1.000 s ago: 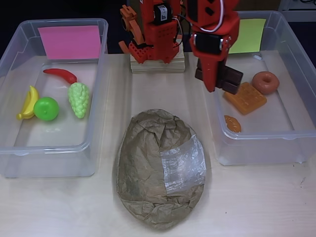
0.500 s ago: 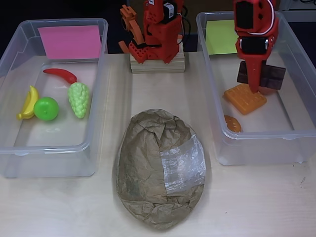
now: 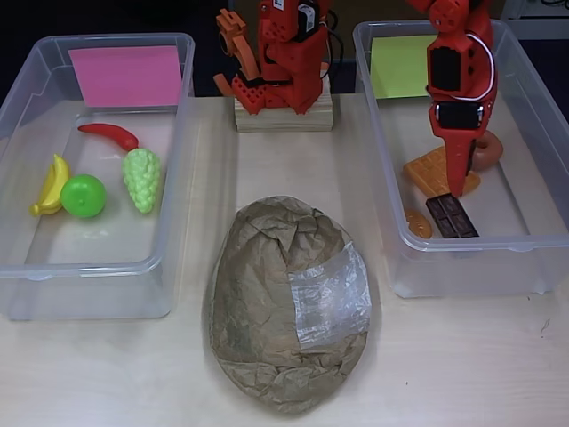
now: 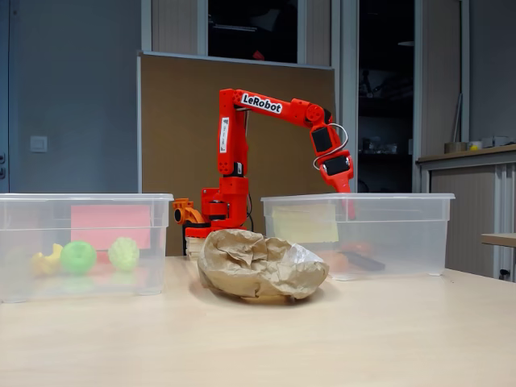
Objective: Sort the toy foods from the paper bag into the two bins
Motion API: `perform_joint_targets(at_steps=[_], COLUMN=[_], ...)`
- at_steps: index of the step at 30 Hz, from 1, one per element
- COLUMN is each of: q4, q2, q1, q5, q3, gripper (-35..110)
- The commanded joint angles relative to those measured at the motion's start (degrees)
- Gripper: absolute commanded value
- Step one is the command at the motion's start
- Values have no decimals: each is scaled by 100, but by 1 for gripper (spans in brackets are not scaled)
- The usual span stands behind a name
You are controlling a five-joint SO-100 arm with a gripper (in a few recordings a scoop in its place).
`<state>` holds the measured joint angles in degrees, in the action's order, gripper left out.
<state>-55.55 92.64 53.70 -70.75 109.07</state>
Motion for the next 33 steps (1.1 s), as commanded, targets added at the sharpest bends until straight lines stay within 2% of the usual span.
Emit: perform_joint_targets(at_steps=[1, 9, 14, 16, 21, 25, 28, 33], q4=[9, -976, -1854, -2347, -3445, -4175, -4825, -4957], q2=[105, 325, 615, 712, 1239, 1925, 2522, 3639], q1=[44, -123, -62, -18, 9, -176, -308, -694], q5=[-53, 404, -9, -439, -2065, -3656, -5203, -6697], q3=[35, -826, -1055, -1107, -1151, -1090, -976, -316], gripper=[20, 15, 5, 0, 0, 0, 0, 3])
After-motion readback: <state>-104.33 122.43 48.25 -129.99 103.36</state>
